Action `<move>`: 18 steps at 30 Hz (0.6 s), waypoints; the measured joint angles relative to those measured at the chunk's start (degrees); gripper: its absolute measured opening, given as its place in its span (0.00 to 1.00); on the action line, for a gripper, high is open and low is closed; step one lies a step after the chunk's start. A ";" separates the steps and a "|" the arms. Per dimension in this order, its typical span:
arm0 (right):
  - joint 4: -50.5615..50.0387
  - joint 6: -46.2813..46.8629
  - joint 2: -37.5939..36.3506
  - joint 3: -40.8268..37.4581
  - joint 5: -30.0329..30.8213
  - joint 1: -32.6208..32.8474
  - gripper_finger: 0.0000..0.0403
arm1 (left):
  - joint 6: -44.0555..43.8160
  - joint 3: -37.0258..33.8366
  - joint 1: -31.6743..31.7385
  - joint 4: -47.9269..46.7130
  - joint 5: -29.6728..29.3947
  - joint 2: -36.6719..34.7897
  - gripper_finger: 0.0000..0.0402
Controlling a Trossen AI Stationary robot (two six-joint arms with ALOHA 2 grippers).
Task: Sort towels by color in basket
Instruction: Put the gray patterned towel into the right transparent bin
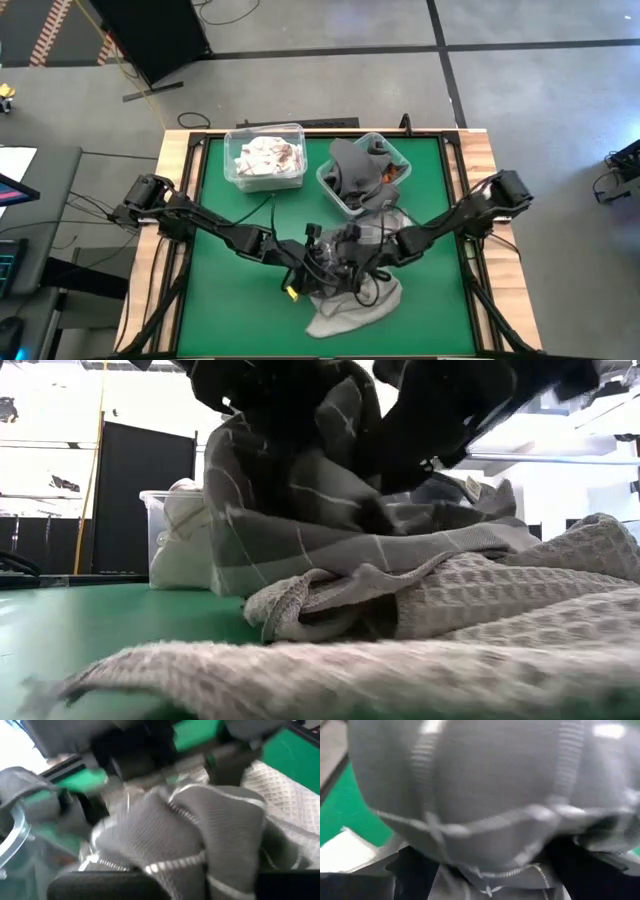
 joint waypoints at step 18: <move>32.65 -6.72 15.90 -0.06 -2.69 -4.41 0.83 | -1.15 -0.17 0.12 -3.14 0.85 0.11 0.00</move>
